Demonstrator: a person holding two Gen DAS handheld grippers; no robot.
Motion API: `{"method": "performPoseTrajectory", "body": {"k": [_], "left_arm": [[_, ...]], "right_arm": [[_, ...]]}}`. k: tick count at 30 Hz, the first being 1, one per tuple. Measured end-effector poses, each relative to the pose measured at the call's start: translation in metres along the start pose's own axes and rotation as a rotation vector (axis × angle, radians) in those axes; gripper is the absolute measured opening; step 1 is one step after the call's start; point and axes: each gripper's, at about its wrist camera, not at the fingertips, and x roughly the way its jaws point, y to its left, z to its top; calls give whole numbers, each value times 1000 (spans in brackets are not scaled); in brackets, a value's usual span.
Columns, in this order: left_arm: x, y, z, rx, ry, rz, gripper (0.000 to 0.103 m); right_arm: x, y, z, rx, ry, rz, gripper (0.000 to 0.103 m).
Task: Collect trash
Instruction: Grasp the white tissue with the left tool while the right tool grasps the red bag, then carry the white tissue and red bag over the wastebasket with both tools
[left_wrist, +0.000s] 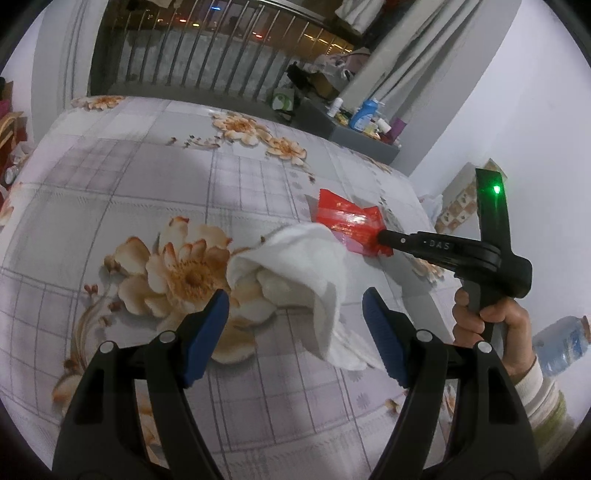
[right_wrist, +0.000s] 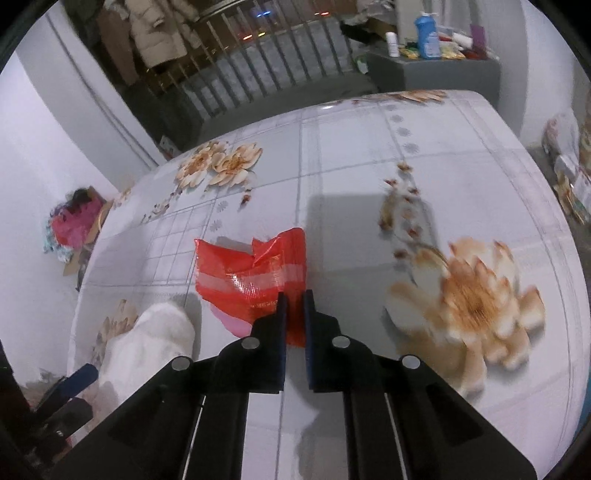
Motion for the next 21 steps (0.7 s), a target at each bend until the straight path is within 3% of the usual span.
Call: {"method": "performPoseTrajectory", "body": {"k": [5, 8, 21], "left_arm": [[6, -4, -10, -15, 35, -24, 70], [12, -5, -12, -38, 45, -38, 64], [27, -17, -12, -6, 59, -55, 25]], "right_arm": [[-27, -14, -21, 65, -35, -3, 8], [-40, -23, -33, 119, -48, 7, 8], [-62, -39, -70, 233, -55, 96, 8]]}}
